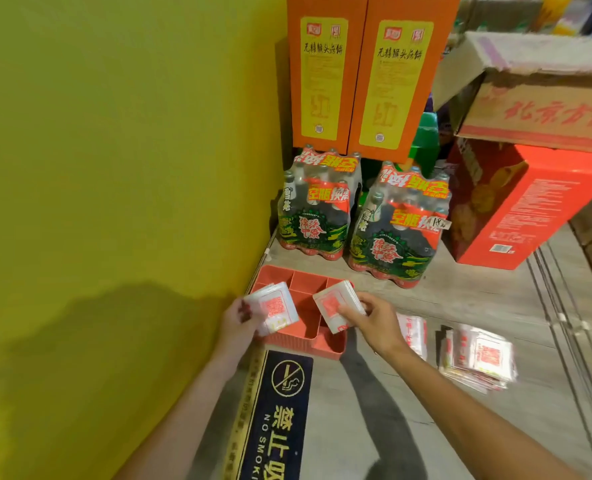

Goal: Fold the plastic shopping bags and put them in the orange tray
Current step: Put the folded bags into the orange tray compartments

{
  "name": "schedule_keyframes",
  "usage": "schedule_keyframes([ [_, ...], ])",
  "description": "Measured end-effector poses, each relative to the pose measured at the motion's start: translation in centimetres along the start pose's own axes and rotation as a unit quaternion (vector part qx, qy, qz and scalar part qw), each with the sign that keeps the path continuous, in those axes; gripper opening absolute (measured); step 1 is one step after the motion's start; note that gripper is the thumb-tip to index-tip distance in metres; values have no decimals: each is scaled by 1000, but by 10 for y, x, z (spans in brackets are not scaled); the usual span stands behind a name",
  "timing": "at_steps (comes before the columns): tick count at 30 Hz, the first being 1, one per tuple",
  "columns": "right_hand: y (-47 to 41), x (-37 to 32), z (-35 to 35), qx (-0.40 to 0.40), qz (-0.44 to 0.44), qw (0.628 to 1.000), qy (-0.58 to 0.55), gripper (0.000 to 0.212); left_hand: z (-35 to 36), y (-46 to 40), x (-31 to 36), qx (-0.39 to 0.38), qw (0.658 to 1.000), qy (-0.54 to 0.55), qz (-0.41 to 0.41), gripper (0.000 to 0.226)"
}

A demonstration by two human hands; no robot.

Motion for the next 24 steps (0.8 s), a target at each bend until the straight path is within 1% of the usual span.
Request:
schedule_keyframes([
  [4,-26,-7,22,-8,-13,999,30,22,0,-22,-6,-2,1000,-4,-1,27],
  [7,-48,-6,41,-56,-35,992,104,27,-2,-33,-11,-8,1000,6,-1,29],
  [10,-64,1,56,-92,-77,971,205,31,-7,-41,-15,-3,1000,0,4,26],
  [13,-67,5,65,-123,-127,942,285,32,-13,-44,-17,2,1000,-10,17,21],
  [17,-66,10,74,-92,-182,911,359,29,-18,-47,-21,-4,999,-14,36,20],
  [19,-65,15,78,-68,-202,904,371,28,-20,-49,-24,-12,999,-21,46,21],
  [22,-64,18,81,-33,-209,907,363,21,-20,-55,-30,-37,997,-45,46,22],
  [24,-66,19,84,-14,-231,892,387,17,-17,-59,-33,-54,994,-73,53,23],
])
Point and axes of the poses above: each hand's wrist, its own y-axis away from the middle knuckle, its own z-axis out of the palm, x = y × z, the point moved 1 cm from there along -y, towards the middle knuckle, and after that the axes turned 4 degrees about x, right-handed, at the moved point
